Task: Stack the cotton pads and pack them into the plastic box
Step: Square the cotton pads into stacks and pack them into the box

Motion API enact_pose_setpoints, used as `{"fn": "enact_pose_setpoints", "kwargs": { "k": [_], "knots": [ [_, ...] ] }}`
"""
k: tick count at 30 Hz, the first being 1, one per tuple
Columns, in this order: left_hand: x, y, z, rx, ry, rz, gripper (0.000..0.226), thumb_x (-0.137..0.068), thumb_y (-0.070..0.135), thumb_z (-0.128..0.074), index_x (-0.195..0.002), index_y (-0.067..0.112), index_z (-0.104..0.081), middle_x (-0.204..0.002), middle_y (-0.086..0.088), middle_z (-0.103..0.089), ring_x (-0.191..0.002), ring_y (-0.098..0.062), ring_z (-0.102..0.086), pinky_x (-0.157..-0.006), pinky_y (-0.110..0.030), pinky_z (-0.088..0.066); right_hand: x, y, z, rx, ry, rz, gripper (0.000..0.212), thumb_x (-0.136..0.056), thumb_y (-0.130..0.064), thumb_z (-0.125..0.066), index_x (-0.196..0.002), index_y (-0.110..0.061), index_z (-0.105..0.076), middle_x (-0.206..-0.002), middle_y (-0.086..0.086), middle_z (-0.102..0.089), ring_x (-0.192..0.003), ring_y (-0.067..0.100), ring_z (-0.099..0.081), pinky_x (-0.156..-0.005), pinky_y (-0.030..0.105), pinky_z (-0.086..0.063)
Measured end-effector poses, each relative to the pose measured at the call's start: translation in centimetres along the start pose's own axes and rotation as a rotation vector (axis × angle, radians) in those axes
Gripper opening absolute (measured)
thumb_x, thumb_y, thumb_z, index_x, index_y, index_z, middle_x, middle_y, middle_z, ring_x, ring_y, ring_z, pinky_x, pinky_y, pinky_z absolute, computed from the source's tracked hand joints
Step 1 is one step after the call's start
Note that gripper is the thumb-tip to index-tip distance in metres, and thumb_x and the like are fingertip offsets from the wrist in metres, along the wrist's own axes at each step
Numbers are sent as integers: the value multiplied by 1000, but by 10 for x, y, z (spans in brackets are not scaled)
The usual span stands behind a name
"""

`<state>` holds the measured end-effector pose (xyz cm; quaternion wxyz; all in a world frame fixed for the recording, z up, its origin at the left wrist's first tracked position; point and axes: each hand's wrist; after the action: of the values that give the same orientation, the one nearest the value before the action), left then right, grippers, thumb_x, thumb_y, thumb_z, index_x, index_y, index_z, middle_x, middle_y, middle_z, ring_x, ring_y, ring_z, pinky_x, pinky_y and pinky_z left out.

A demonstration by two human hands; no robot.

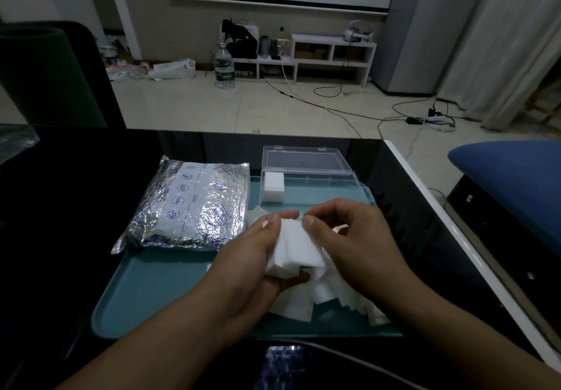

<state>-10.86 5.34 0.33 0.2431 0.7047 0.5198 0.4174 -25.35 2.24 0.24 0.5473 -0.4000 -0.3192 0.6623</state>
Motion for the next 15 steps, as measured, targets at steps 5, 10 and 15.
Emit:
{"fn": "enact_pose_setpoints", "kwargs": {
  "k": [5, 10, 15],
  "knots": [
    [-2, 2, 2, 61, 30, 31, 34, -102, 30, -42, -116, 10, -65, -101, -13, -74, -74, -22, -70, -55, -33, -55, 8, -1, 8, 148, -96, 129, 31, -89, -46, -58, -117, -35, -61, -110, -22, -60, -103, -8, -54, -82, 17, -46],
    [0, 4, 3, 96, 13, 12, 38, -101, 32, -42, -118, 4, -61, -104, -21, -73, -92, -40, -70, -77, -50, -59, 12, -6, 19, 224, -315, 249, 55, -80, -48, -70, -129, -44, -46, -123, -29, -49, -116, -13, -44, -94, 7, -38],
    [0, 2, 3, 94, 20, -5, 36, -100, 30, -43, -117, 3, -61, -98, -23, -72, -81, -38, -70, -59, -40, -59, 11, 2, 11, 255, -263, 308, 40, -75, -28, -81, -110, -33, -65, -109, -19, -62, -104, -4, -56, -89, 13, -41]
  ]
}}
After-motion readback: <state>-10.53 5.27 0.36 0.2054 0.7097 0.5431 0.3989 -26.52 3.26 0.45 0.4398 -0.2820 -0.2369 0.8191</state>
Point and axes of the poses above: each hand's wrist, its own x-axis away from the middle knuckle, its own z-axis out of the back of the hand, y = z × x
